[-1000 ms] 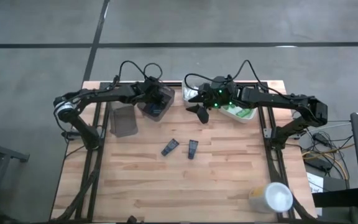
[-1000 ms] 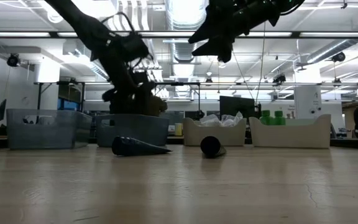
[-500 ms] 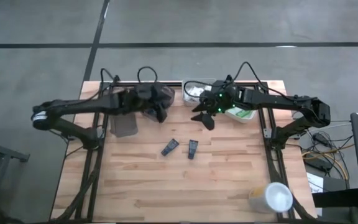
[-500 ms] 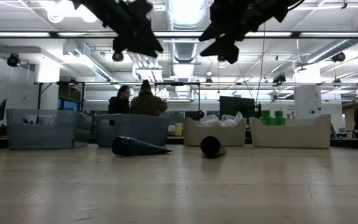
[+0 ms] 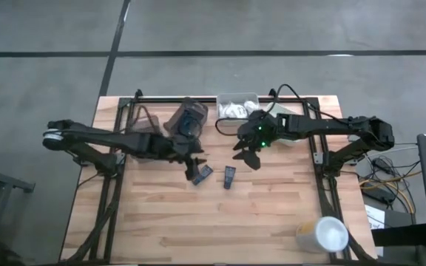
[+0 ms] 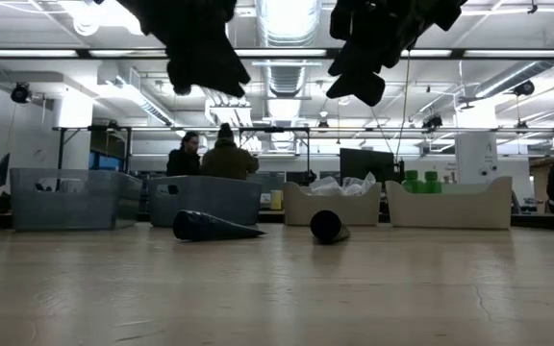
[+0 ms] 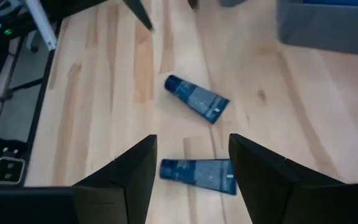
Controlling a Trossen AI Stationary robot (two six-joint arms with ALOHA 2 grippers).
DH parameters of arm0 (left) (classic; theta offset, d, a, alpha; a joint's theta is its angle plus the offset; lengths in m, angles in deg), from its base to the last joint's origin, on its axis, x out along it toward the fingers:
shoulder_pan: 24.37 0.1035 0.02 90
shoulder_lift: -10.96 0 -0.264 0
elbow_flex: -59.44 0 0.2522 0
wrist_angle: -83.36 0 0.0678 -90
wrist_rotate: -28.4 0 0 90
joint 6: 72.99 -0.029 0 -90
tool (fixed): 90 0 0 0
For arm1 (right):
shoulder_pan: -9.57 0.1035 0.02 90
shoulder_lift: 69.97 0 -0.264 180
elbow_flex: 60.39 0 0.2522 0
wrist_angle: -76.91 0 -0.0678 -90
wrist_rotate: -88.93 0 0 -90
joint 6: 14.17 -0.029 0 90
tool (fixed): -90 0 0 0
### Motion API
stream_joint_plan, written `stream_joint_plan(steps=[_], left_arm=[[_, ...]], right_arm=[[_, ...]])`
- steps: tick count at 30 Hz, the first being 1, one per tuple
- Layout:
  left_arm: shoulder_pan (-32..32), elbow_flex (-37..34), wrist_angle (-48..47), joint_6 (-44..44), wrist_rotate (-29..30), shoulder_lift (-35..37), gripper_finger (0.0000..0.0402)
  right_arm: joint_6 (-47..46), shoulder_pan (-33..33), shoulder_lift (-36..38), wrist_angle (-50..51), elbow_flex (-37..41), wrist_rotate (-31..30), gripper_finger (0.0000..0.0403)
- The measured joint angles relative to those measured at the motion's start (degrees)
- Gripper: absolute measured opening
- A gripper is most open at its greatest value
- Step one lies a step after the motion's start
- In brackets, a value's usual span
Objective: Pick & Place Travel size toiletries
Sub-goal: Put the left shaving cream into the left black bin
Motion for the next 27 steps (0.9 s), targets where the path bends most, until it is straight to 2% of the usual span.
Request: stream_joint_plan(steps=[7, 10, 17, 27], left_arm=[[0.0, -0.1, -2.3, 8.8, -7.2, -7.8, 0.0185], [0.0, -0.2, -2.5, 10.0, -9.6, -12.1, 0.0185], [0.4, -0.2, -2.5, 11.5, -9.9, -20.2, 0.0184], [0.5, 0.3, -2.9, 12.0, -10.0, -26.1, 0.0184]], right_arm=[[-1.7, 2.3, 0.0, 0.0, 0.0, -0.6, 0.0197], [-2.8, 3.0, 0.0, 0.0, 0.0, -0.6, 0.0191], [-3.6, 3.8, 0.0, -0.2, 0.0, -0.7, 0.0173], [-4.5, 4.3, 0.0, -0.4, 0.1, -0.8, 0.0152]])
